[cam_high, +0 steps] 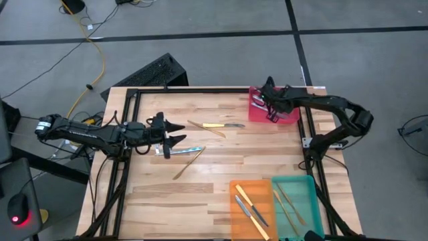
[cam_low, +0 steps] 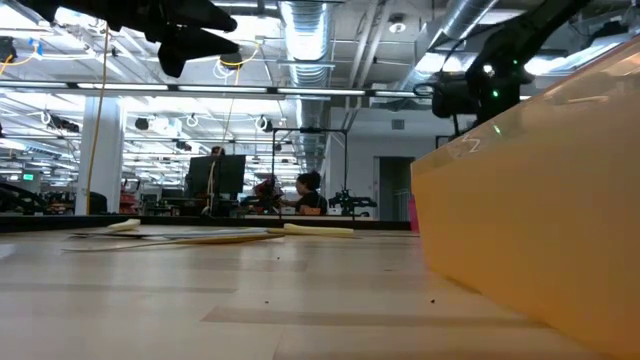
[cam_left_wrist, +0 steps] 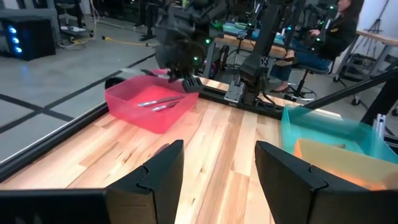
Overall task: Sort silverware by color (type)
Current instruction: Put the blue patterned knife into the red bin
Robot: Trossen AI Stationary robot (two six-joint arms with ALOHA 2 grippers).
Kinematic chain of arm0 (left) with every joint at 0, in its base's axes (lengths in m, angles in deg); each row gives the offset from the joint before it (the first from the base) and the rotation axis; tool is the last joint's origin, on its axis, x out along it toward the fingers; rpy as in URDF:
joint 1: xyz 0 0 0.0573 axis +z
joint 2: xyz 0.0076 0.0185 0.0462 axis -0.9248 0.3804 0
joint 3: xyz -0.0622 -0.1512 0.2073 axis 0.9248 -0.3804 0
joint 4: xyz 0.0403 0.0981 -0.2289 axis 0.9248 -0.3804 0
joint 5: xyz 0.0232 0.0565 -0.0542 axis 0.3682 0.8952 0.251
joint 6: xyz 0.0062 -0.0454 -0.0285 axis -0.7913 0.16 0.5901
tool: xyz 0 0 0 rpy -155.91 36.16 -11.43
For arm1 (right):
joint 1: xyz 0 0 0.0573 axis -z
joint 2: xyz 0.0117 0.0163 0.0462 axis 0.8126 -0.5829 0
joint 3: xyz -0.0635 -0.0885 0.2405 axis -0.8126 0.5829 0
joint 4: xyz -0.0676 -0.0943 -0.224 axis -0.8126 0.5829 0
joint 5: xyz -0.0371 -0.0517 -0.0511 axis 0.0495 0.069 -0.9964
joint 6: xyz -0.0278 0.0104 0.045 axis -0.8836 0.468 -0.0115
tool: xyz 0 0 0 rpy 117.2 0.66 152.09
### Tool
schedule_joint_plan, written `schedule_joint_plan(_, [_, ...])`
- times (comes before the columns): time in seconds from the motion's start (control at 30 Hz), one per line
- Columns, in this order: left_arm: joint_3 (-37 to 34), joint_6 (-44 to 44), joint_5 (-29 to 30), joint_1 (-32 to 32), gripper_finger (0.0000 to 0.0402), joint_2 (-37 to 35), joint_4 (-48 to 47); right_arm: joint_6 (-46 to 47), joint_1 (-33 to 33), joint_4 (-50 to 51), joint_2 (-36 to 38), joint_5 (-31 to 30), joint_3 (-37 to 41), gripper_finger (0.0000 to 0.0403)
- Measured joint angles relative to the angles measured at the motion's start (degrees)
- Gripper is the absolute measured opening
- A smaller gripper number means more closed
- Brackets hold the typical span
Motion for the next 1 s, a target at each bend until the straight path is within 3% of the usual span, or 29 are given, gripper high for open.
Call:
schedule_joint_plan(0.47, [0.0, 0.9, 1.5, 0.0, 0.0180, 0.0, 0.1, -6.1, 7.4, -6.5, -0.2, 11.8, 3.0, 0.0037])
schedule_joint_plan(1.0, [0.0, 0.6, 1.5, 0.0, 0.0180, 0.0, 0.0, -7.9, 12.6, -7.5, -0.3, 19.2, 3.0, 0.0038])
